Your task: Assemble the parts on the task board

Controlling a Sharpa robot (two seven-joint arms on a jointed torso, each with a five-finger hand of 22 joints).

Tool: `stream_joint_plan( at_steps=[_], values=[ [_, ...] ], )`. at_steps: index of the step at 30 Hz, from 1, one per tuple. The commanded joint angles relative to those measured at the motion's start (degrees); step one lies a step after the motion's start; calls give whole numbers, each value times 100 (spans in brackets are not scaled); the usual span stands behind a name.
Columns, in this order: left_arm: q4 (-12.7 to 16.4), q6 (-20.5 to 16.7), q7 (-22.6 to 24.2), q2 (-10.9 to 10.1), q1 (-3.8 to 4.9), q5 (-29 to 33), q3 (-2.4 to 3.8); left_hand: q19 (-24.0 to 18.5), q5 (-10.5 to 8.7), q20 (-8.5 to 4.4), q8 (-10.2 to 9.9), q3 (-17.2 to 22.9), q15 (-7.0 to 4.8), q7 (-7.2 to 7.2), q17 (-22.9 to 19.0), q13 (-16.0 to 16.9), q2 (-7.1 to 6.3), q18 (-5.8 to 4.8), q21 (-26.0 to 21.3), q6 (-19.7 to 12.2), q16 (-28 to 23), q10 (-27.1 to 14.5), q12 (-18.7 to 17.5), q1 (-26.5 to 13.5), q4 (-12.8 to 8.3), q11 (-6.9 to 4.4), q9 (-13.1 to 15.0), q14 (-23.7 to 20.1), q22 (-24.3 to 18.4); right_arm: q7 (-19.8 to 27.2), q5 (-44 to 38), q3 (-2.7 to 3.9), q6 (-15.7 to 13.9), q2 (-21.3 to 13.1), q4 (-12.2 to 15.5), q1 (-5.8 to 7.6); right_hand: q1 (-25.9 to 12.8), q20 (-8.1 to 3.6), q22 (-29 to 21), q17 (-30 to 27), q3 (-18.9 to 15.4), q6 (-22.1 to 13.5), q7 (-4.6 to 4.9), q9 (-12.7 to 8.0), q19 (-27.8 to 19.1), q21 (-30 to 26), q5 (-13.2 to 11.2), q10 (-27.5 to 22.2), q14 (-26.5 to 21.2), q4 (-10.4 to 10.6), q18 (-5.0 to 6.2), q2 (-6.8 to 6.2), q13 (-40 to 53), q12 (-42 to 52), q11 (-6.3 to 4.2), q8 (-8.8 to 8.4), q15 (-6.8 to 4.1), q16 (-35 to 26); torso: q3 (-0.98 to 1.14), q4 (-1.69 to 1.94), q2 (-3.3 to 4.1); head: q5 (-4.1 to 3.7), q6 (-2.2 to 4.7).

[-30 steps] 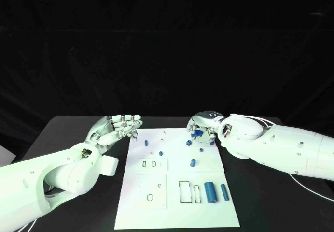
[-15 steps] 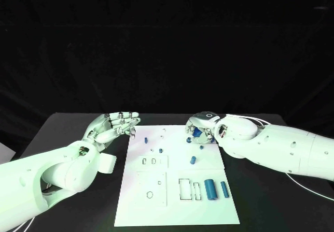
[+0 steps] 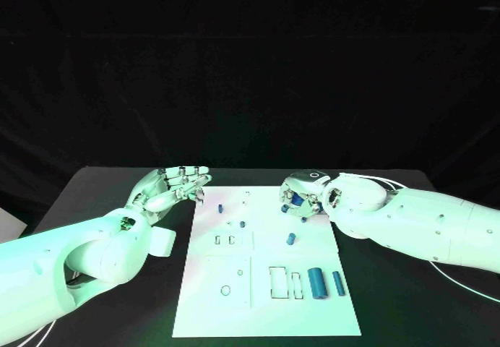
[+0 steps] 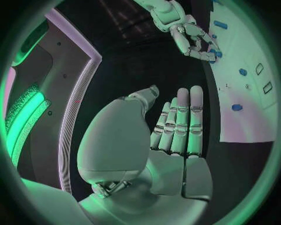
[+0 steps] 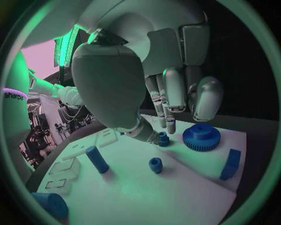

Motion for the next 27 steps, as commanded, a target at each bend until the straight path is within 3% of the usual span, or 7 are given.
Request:
stream_joint_plan(
  at_steps=[1, 27],
  values=[
    [4, 101, 25, 13, 11, 44, 6, -29, 2, -3, -20, -19, -11, 95, 8, -8, 7, 82, 23, -40, 26, -42, -16, -47, 34, 1, -1, -44, 9, 11, -86, 0, 135, 15, -11, -4, 40, 12, 10, 14, 4, 34, 18, 14, 16, 13, -16, 59, 260, 34, -102, 58, 11, 13, 3, 37, 40, 28, -1, 2, 12, -2, 10],
    [18, 152, -7, -12, 27, 49, 6, -40, 4, 3, -17, -15, -9, 98, 12, -5, 35, 85, 32, -46, 45, -52, -6, -45, 36, 4, 2, -54, 11, -21, -80, -1, 249, 172, -158, -44, 7, 22, 67, 18, 65, 96, 23, 68, 20, 50, 5, 103, 248, 130, -106, 164, 31, 13, 1, 84, 40, 63, -1, 5, 51, 46, 20]
  ],
)
